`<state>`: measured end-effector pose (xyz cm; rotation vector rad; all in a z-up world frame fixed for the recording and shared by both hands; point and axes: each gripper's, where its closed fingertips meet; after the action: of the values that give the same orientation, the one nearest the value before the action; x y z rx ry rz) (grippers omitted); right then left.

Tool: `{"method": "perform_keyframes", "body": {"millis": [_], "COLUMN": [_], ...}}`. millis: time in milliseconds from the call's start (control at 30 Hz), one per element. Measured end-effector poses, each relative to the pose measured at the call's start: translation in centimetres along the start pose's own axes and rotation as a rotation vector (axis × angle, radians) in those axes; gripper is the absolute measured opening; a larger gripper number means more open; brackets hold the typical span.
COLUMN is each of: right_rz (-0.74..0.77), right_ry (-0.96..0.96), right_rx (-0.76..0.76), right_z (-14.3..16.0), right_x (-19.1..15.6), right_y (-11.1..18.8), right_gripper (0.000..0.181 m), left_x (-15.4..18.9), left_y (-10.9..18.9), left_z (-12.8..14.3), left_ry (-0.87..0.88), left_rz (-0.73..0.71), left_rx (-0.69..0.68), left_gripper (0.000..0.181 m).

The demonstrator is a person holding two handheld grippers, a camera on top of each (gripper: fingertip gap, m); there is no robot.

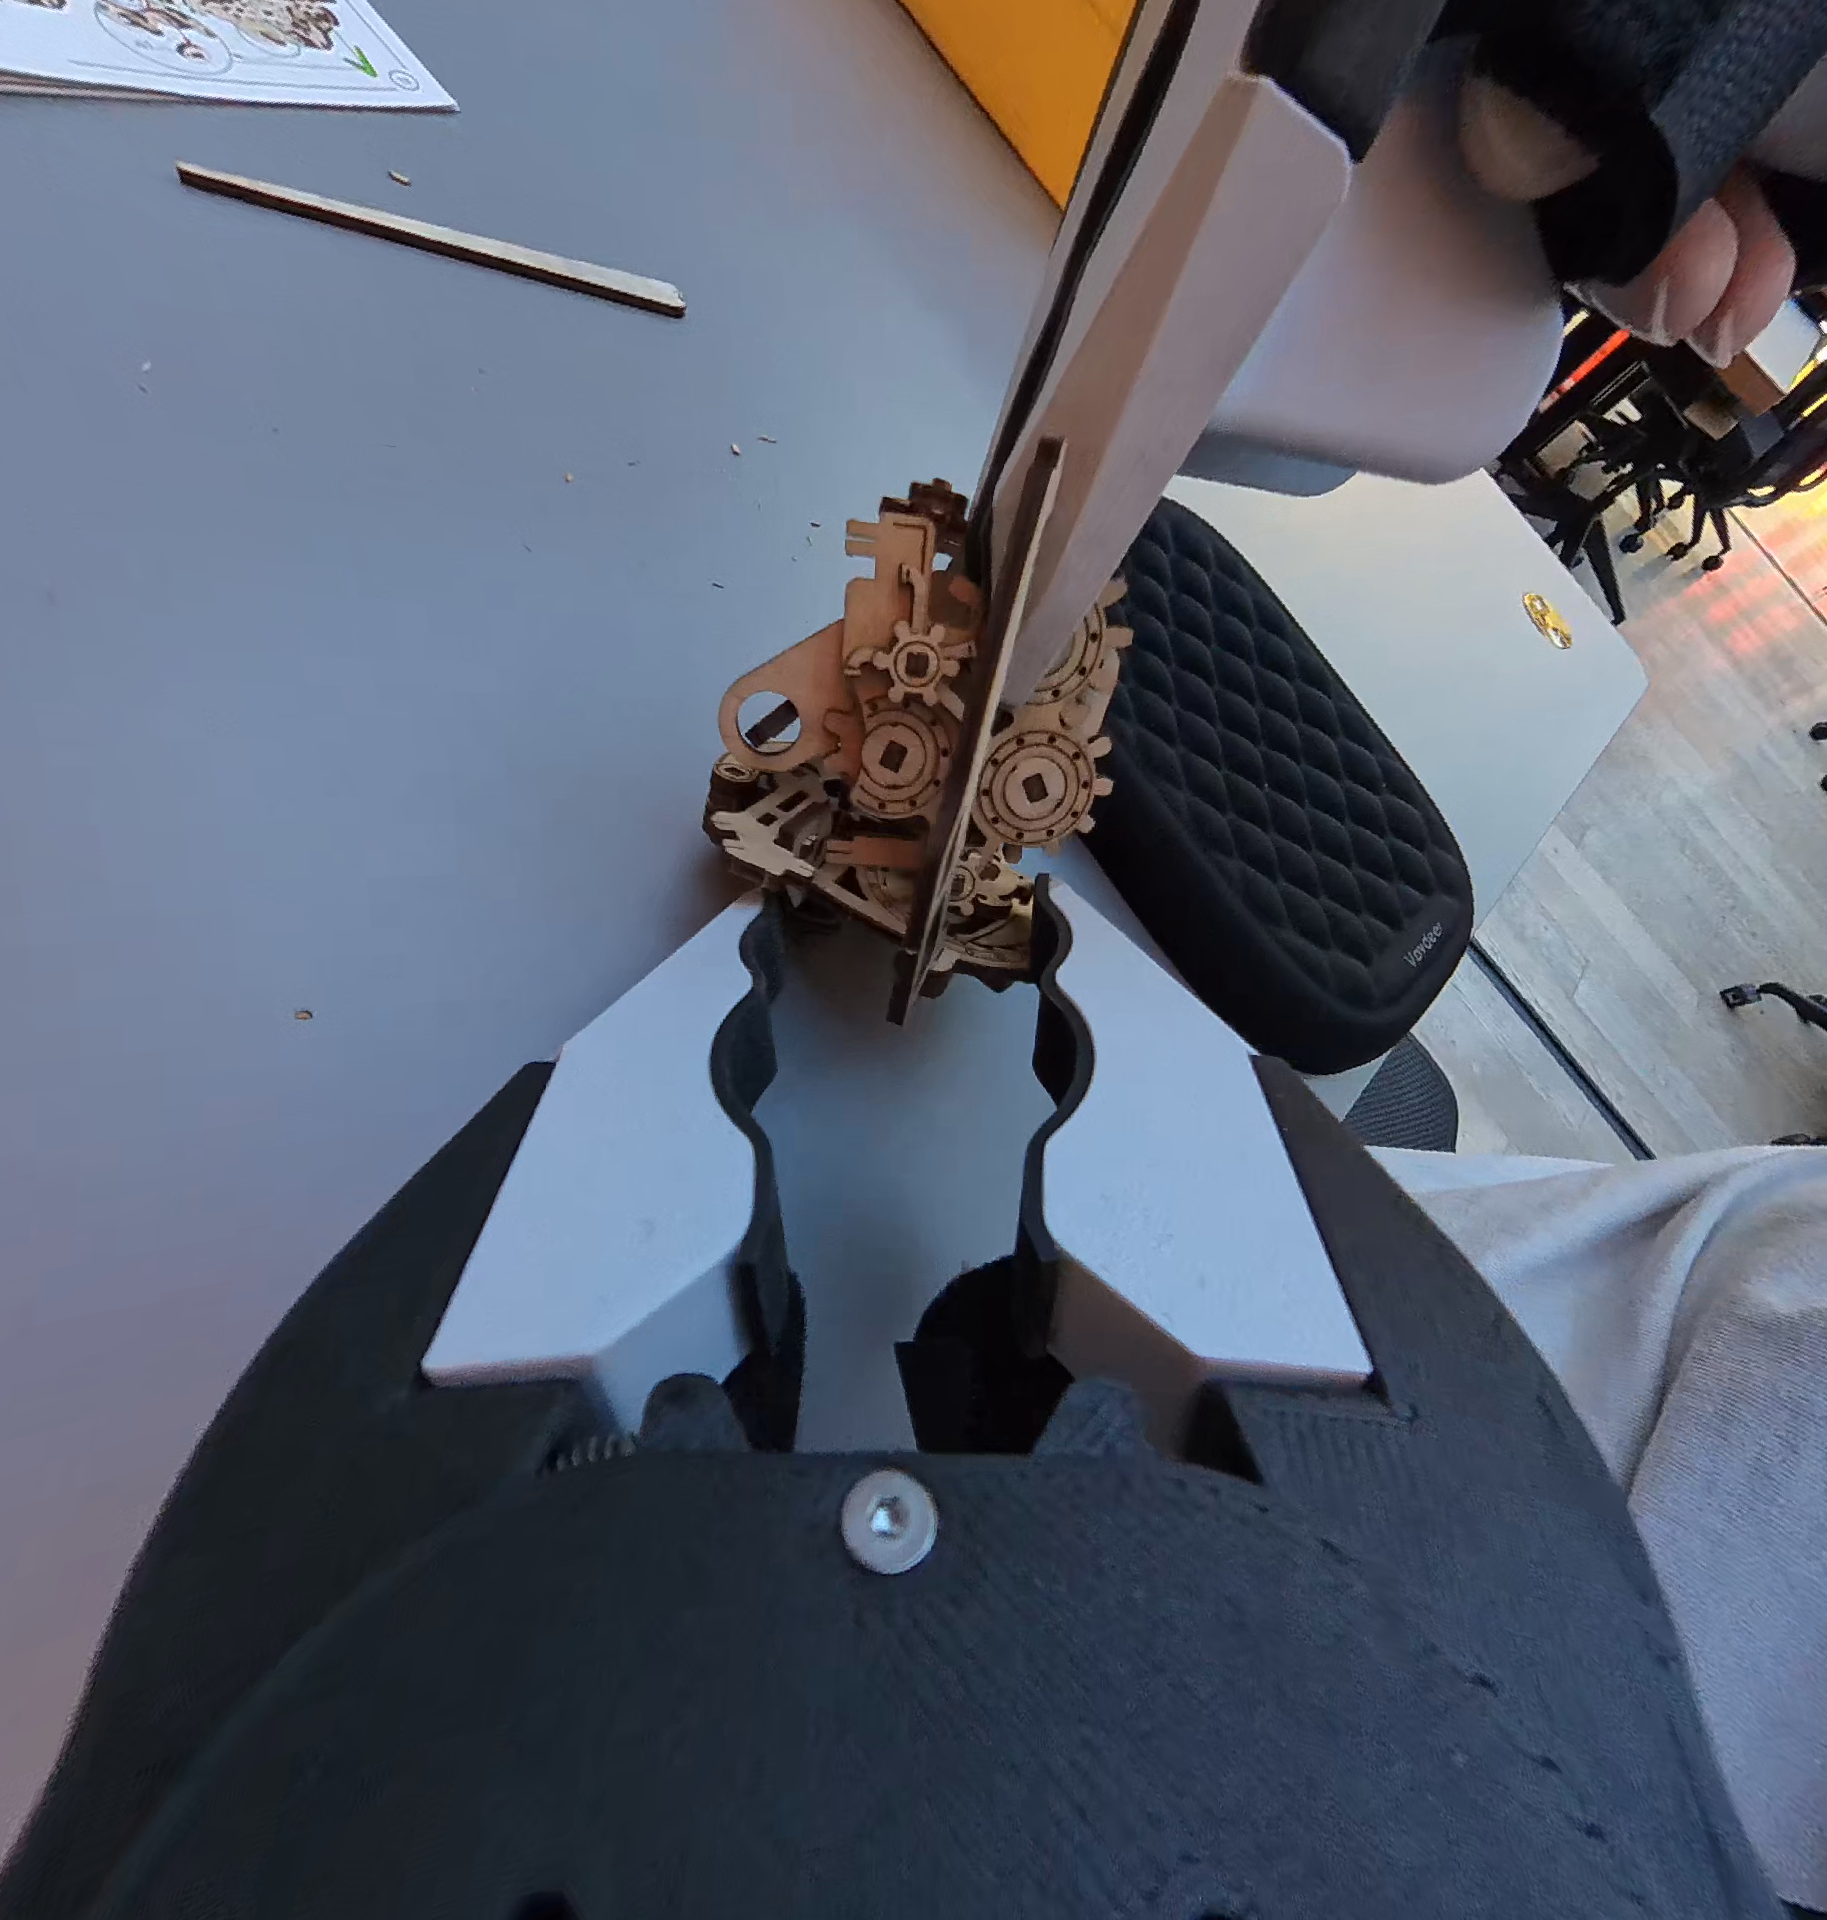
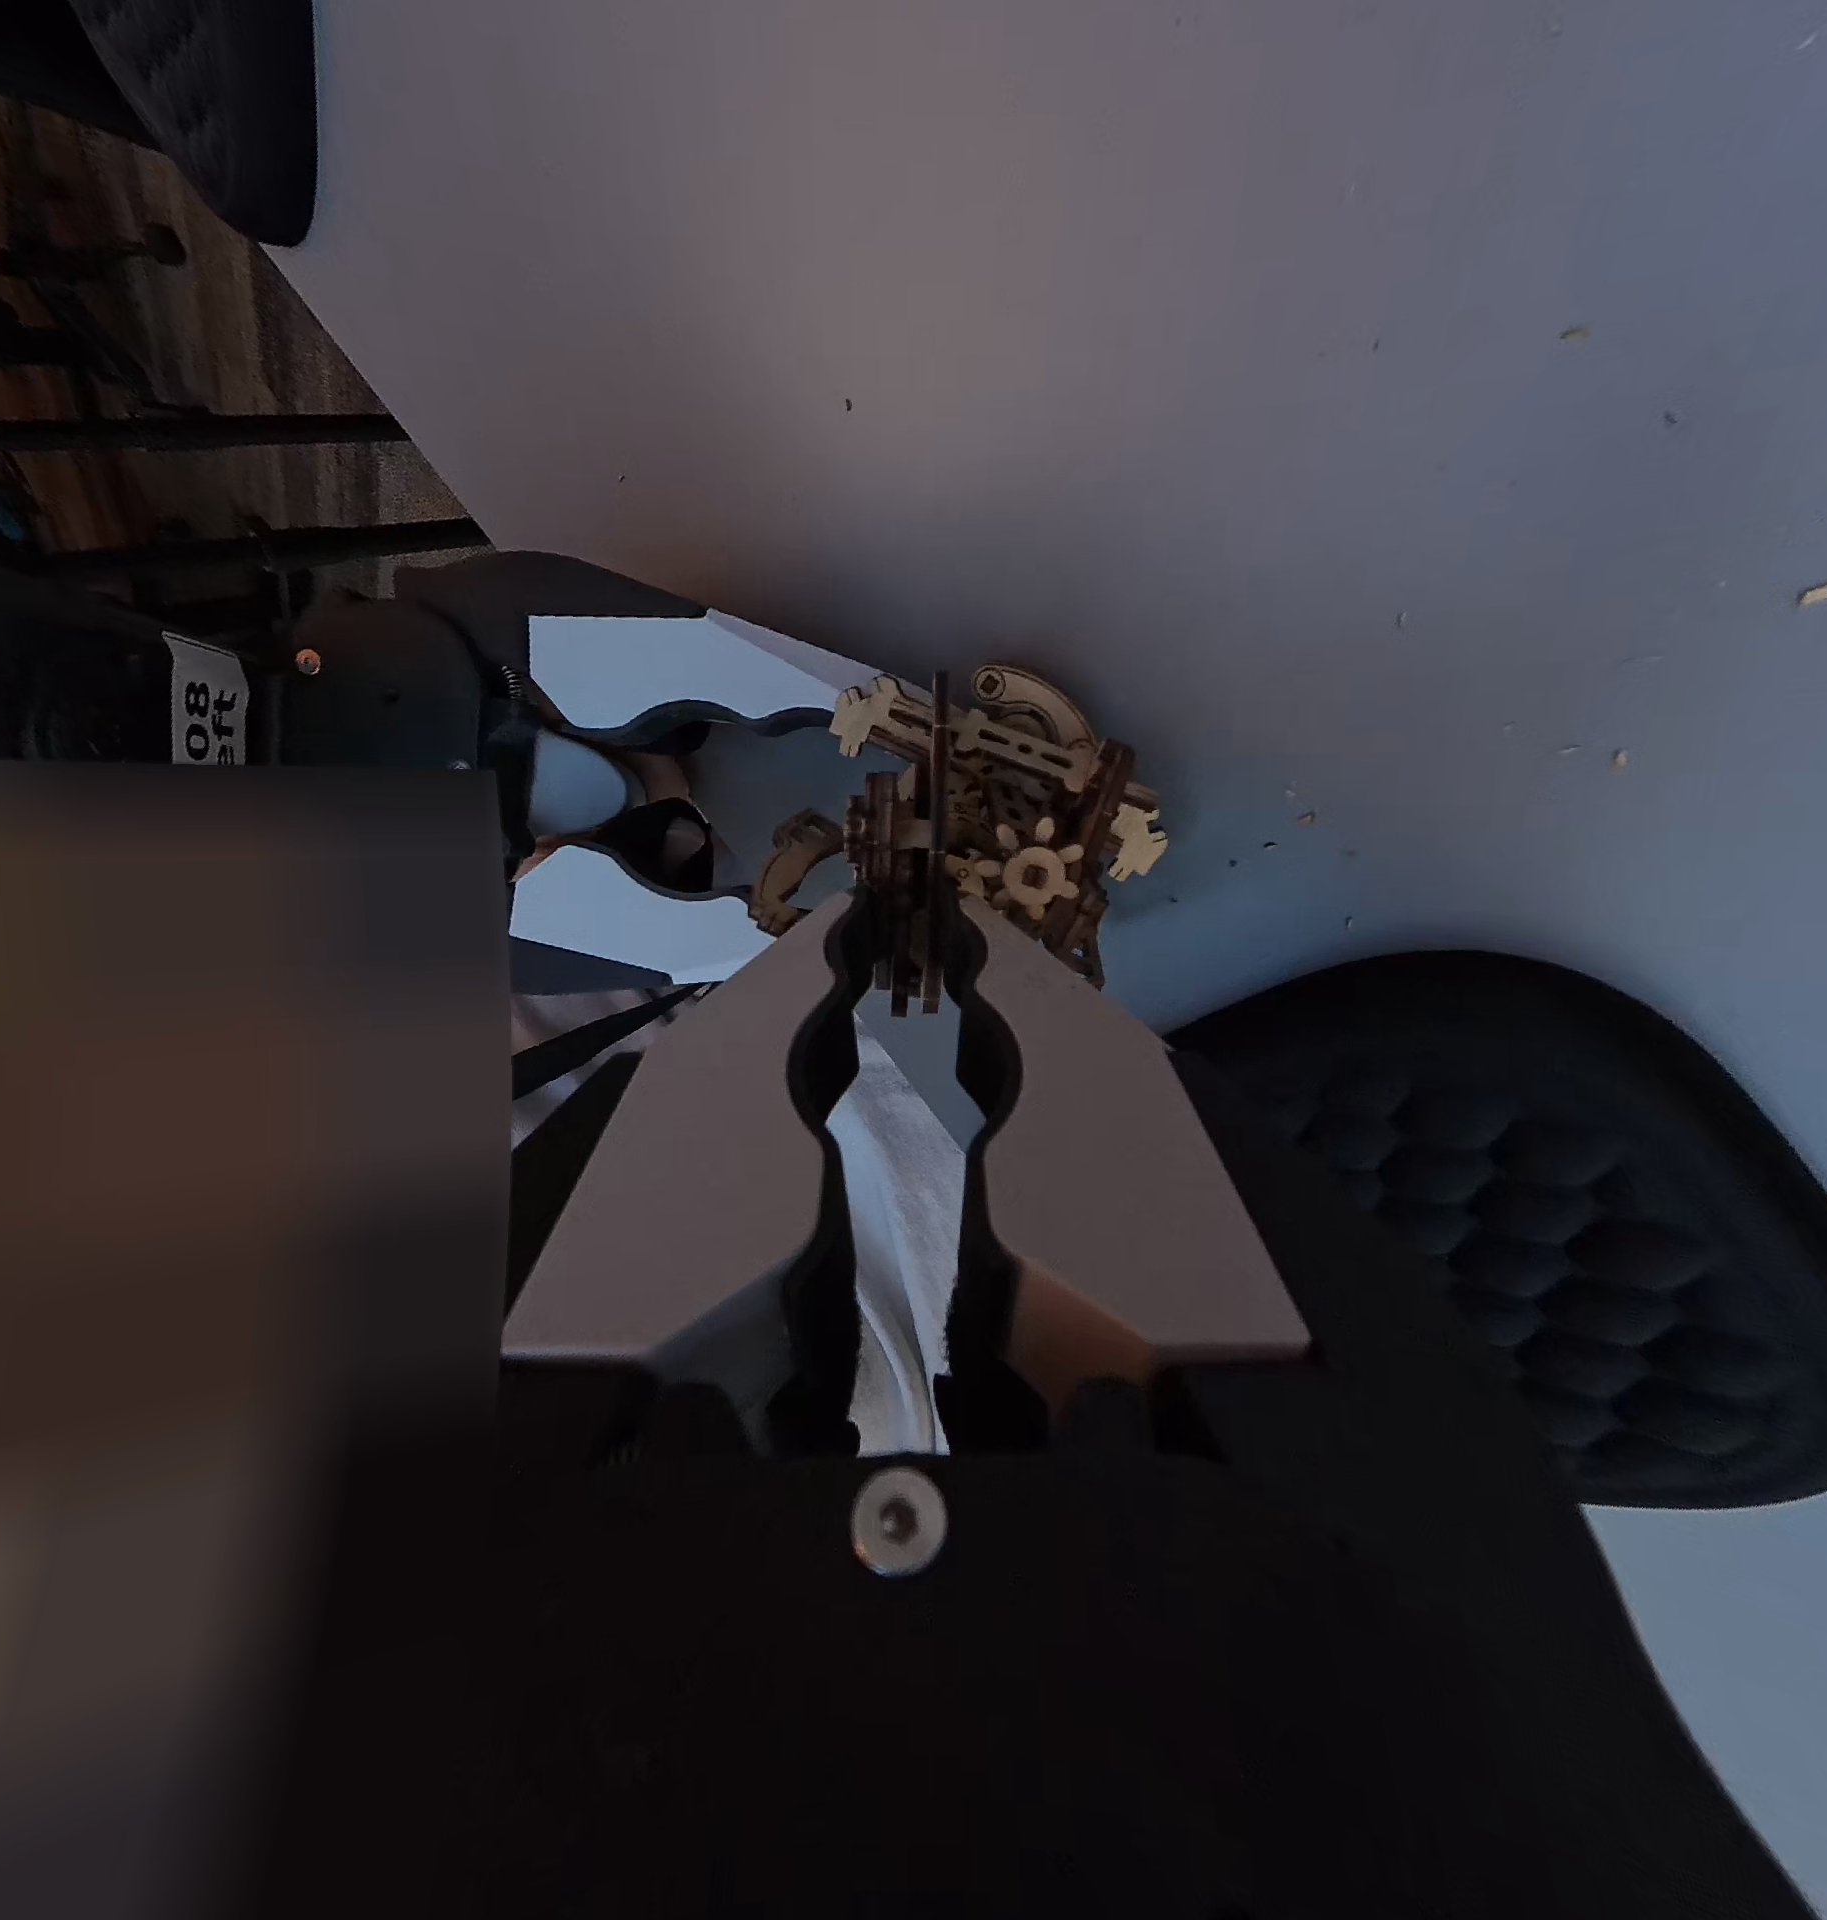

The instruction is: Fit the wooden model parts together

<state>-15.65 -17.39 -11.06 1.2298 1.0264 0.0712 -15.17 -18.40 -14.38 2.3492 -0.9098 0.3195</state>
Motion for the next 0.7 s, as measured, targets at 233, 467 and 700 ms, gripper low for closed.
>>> {"method": "perform_keyframes", "body": {"millis": [233, 467, 700], "right_rz": [0.001, -0.003, -0.015], "right_ry": [0.012, 0.017, 0.021], "right_rx": [0.006, -0.001, -0.004], "right_z": [0.1, 0.2, 0.3], "right_x": [-0.1, -0.1, 0.0], "right_y": [-0.1, -0.2, -0.2], "right_gripper": [0.011, 0.011, 0.011], "left_x": [0.3, 0.7, 0.8], "left_y": [0.2, 0.4, 2.4], "left_z": [-0.3, -0.7, -0.8], "left_ry": [0.042, 0.064, 0.189], "left_rz": [0.042, 0.076, 0.198], "left_rx": [0.030, 0.070, 0.137], "left_gripper": [0.057, 0.064, 0.067]}}
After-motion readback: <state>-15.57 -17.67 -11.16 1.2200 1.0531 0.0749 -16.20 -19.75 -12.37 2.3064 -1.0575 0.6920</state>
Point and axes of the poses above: each gripper's, where its closed fingertips meet, y back along the fingers, z out of its underside, x = y × z across the jaws, and after that the axes turned 3 degrees about x, right-handed
